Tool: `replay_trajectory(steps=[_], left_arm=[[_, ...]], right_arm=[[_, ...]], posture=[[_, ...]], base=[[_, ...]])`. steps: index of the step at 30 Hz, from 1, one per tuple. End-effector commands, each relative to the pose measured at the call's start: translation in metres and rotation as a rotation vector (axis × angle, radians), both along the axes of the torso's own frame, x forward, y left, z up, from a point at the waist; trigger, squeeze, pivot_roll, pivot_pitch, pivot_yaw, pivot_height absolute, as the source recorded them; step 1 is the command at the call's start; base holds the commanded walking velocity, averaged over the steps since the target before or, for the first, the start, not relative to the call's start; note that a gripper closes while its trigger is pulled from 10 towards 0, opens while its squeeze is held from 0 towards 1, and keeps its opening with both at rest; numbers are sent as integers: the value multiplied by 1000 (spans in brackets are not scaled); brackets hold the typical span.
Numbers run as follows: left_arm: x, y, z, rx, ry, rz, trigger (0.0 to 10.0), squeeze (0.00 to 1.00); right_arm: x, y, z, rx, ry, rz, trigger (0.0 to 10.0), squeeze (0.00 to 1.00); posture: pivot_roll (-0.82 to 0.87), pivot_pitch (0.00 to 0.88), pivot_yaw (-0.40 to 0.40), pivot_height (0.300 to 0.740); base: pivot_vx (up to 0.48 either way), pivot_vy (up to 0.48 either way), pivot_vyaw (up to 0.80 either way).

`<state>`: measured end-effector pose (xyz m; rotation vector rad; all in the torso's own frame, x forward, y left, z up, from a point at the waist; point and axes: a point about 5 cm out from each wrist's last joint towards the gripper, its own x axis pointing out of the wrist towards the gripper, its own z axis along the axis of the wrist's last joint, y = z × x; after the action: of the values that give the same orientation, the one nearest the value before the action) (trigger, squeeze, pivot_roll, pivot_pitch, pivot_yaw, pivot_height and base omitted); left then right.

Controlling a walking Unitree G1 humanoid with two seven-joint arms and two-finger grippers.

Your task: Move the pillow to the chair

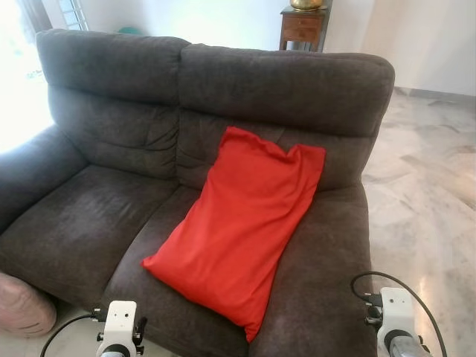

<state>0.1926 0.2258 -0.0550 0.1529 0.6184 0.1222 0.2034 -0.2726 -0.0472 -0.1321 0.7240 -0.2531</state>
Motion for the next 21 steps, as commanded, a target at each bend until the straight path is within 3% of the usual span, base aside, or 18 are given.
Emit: replay_trajectory(steps=[1,8,21], left_arm=[[1,-1,-1,-8,-1,14,10000,0],[-8,-1,-7,-10,27,32,10000,0],[-3,-5,-6,-19,14,20,10000,0]], right_arm=[[0,4,-1,4,1,14,10000,0],[-1,13,-5,26,0,27,10000,0],[2,18,-5,34,-8,34,10000,0]], posture=[[29,0,17,740],[33,0,22,740],[31,0,25,740]], base=[[0,0,0],[0,0,0],[0,21,0]])
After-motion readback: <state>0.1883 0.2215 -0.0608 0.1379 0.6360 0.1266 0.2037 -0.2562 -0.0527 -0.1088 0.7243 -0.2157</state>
